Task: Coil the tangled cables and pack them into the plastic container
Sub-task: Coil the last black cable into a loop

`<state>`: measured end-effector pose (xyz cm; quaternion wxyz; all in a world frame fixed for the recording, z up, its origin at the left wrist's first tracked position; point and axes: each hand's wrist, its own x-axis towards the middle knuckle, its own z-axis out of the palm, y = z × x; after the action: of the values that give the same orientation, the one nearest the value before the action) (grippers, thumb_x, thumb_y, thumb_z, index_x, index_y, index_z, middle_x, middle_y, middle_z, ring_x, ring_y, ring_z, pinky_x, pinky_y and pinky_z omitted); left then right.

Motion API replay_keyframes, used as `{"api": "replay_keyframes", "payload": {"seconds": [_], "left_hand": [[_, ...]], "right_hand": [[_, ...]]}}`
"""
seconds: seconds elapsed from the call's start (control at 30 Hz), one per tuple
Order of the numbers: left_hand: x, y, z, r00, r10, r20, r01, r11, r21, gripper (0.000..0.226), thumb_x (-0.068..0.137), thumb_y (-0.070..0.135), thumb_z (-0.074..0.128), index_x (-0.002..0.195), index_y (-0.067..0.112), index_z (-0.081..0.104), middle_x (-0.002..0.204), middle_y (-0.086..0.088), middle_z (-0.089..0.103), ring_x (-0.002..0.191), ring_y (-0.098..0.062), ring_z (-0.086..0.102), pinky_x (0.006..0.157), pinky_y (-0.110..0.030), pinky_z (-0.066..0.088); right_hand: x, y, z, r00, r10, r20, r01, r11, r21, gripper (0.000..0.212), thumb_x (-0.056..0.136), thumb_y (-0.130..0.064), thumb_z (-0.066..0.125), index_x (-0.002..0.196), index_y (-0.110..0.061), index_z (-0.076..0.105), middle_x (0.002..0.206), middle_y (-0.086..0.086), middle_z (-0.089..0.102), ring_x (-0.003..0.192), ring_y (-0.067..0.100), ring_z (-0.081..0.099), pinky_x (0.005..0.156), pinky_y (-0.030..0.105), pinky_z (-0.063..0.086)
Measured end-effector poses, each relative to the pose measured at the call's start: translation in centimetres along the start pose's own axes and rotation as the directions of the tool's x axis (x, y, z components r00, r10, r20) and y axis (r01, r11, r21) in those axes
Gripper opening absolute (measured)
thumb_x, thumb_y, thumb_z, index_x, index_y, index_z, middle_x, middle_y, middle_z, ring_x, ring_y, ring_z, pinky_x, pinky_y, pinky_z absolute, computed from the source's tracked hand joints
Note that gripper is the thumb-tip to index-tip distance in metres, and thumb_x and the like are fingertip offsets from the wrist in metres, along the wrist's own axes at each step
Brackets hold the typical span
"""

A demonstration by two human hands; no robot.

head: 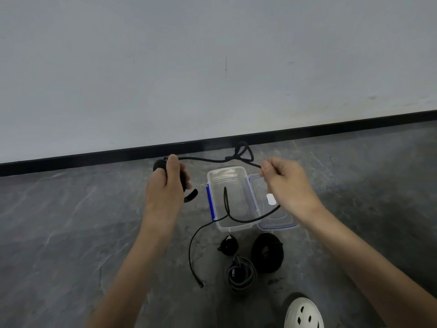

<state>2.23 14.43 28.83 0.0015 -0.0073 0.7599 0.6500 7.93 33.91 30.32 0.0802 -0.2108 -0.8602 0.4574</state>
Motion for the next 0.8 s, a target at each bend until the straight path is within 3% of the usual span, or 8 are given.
{"api": "replay_keyframes", "payload": {"seconds": [0.13, 0.23, 0.33, 0.43, 0.53, 0.6, 0.67, 0.8], "left_hand": [[0.2, 0.0, -0.3, 0.998, -0.036, -0.046, 0.034, 0.998, -0.045, 0.043, 0.104, 0.037, 0.037, 0.069, 0.017, 0.054, 0.056, 0.012, 0.057, 0.052, 0.0, 0.054, 0.052, -0.007, 0.041], [0.7, 0.0, -1.1, 0.996, -0.008, -0.086, 0.004, 0.999, -0.048, 0.043, 0.104, 0.038, 0.037, 0.071, 0.017, 0.054, 0.057, 0.012, 0.057, 0.054, 0.001, 0.054, 0.054, -0.006, 0.042], [0.4, 0.1, -0.9, 0.994, 0.031, -0.109, -0.033, 0.999, -0.023, 0.044, 0.104, 0.038, 0.036, 0.069, 0.016, 0.053, 0.061, 0.008, 0.056, 0.054, 0.002, 0.052, 0.052, -0.005, 0.04], [-0.6, 0.2, 0.3, 0.996, 0.073, -0.05, -0.073, 0.997, 0.016, 0.044, 0.104, 0.032, 0.036, 0.068, 0.012, 0.052, 0.062, 0.004, 0.055, 0.052, 0.003, 0.049, 0.051, -0.006, 0.038], [-1.3, 0.1, 1.3, 0.994, 0.092, 0.051, -0.094, 0.994, 0.045, 0.046, 0.104, 0.029, 0.037, 0.065, 0.011, 0.052, 0.055, 0.009, 0.054, 0.05, 0.003, 0.048, 0.051, -0.006, 0.037], [-1.4, 0.0, 1.3, 0.991, 0.091, 0.099, -0.096, 0.994, 0.047, 0.047, 0.104, 0.03, 0.037, 0.063, 0.011, 0.052, 0.054, 0.01, 0.054, 0.051, 0.002, 0.048, 0.051, -0.006, 0.037], [-1.3, 0.0, 1.2, 0.983, 0.087, 0.16, -0.094, 0.995, 0.037, 0.049, 0.104, 0.032, 0.036, 0.062, 0.012, 0.052, 0.055, 0.008, 0.054, 0.053, 0.0, 0.047, 0.053, -0.007, 0.037], [-1.5, 0.2, 1.2, 0.928, 0.081, 0.363, -0.082, 0.997, -0.013, 0.049, 0.104, 0.033, 0.037, 0.061, 0.018, 0.056, 0.058, 0.005, 0.055, 0.059, -0.007, 0.051, 0.059, -0.008, 0.041]], "right_hand": [[1.1, 0.9, -1.2, 0.99, 0.109, -0.086, -0.115, 0.991, -0.072, 0.04, 0.101, -0.022, 0.04, 0.066, -0.011, 0.056, 0.055, -0.003, 0.047, 0.055, 0.015, 0.043, 0.054, 0.028, 0.032], [2.1, 1.5, -2.5, 0.972, 0.18, -0.15, -0.19, 0.98, -0.057, 0.037, 0.099, -0.017, 0.039, 0.083, 0.01, 0.06, 0.064, 0.006, 0.05, 0.06, 0.019, 0.042, 0.056, 0.03, 0.031], [2.3, 2.2, -2.9, 0.968, 0.182, -0.176, -0.205, 0.971, -0.126, 0.035, 0.097, -0.014, 0.04, 0.085, 0.014, 0.058, 0.058, 0.005, 0.044, 0.052, 0.017, 0.035, 0.054, 0.029, 0.028], [1.6, 2.0, -2.1, 0.993, 0.101, -0.057, -0.111, 0.974, -0.197, 0.033, 0.098, -0.011, 0.044, 0.073, -0.003, 0.064, 0.059, -0.004, 0.055, 0.047, 0.006, 0.045, 0.042, 0.017, 0.032], [0.8, 1.3, -1.0, 0.99, 0.035, 0.133, -0.03, 0.999, -0.038, 0.015, 0.095, -0.008, 0.053, 0.095, -0.019, 0.064, 0.084, -0.008, 0.069, 0.07, 0.003, 0.06, 0.057, 0.012, 0.04], [0.5, 1.1, -0.7, 0.98, 0.027, 0.198, -0.038, 0.998, 0.051, 0.039, 0.091, -0.01, 0.057, 0.124, -0.029, 0.05, 0.101, -0.009, 0.068, 0.088, 0.007, 0.063, 0.07, 0.019, 0.044], [0.5, 1.0, -0.6, 0.982, 0.004, 0.189, -0.01, 0.999, 0.032, 0.057, 0.091, -0.019, 0.061, 0.14, -0.032, 0.034, 0.113, -0.01, 0.063, 0.1, 0.007, 0.06, 0.084, 0.024, 0.045], [0.6, 0.6, -0.2, 0.983, -0.024, 0.182, 0.0, 0.991, 0.131, 0.072, 0.086, -0.038, 0.067, 0.145, -0.036, 0.026, 0.115, -0.013, 0.06, 0.108, 0.001, 0.057, 0.089, 0.019, 0.04]]}}
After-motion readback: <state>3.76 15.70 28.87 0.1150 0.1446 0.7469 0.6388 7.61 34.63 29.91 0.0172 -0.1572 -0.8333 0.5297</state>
